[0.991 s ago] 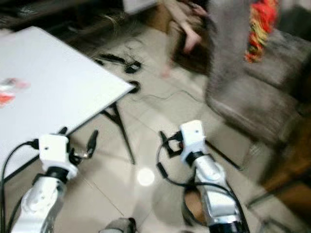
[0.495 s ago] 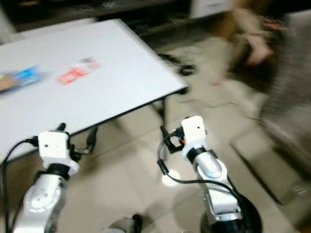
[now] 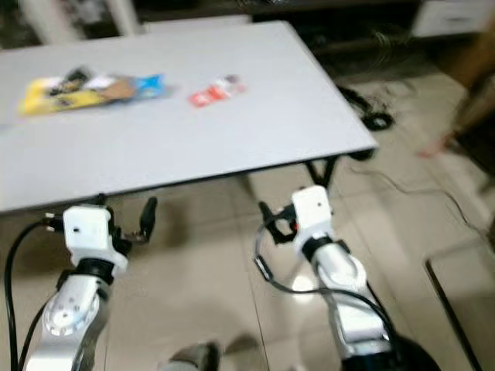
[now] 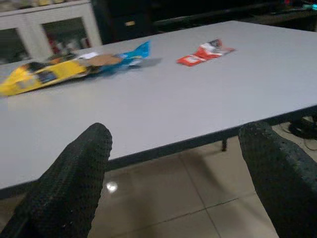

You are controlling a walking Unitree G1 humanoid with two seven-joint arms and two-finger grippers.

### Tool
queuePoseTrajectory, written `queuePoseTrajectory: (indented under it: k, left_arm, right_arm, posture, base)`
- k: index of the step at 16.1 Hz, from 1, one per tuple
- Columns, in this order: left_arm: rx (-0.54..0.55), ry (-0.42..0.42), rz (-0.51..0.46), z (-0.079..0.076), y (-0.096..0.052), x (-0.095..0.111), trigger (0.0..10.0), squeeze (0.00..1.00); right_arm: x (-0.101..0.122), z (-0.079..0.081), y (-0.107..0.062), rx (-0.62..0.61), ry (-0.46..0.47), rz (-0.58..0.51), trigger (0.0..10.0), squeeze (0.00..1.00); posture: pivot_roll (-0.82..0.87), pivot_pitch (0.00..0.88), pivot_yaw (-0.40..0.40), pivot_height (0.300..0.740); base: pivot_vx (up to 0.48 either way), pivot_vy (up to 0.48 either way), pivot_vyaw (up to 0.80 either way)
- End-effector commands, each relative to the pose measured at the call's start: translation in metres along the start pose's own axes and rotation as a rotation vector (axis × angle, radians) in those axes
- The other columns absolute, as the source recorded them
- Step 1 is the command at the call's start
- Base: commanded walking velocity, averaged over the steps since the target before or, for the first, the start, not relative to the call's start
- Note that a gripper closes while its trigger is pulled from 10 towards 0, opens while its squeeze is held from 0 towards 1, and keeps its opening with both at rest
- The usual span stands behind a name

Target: Picking trash to rubbish bin

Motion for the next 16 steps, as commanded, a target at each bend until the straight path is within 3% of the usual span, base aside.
queuePoseTrajectory:
  k: [1,11,16]
  left_arm:
    - [0.015,0.020,-0.001,0.004,0.000,0.001,10.0,0.00]
    - [0.047,0.024,-0.029,0.011,0.001,0.010,10.0,0.00]
    - [0.046,0.009,-0.039,0.007,0.001,0.012,10.0,0.00]
  right_arm:
    - [0.005,0.003,0.001,0.013,0.013,-0.018,10.0,0.00]
    - [0.009,0.008,0.008,0.041,0.005,-0.024,10.0,0.00]
    - [0.028,0.004,0.012,0.035,0.021,-0.099,10.0,0.00]
  posture:
    - [-0.06,0.134,-0.007,0.740]
    - [-0.04,0.149,-0.025,0.740]
    - [-0.05,0.149,-0.033,0.740]
  base:
    - [0.000,0.000,0.80]
    - [0.000,0.000,0.57]
    - [0.000,0.000,0.52]
Point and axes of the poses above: a point about 5 cm out from each wrist's last joint towards the gripper, its own y axis pointing out of the wrist towards the gripper, its own x axis along the axis of the wrist's last joint, z = x × y, the point moved 5 cm from there along y, pointing out of the wrist towards the gripper, and after that the axes turned 5 degrees about -y, right-handed, at the moved point
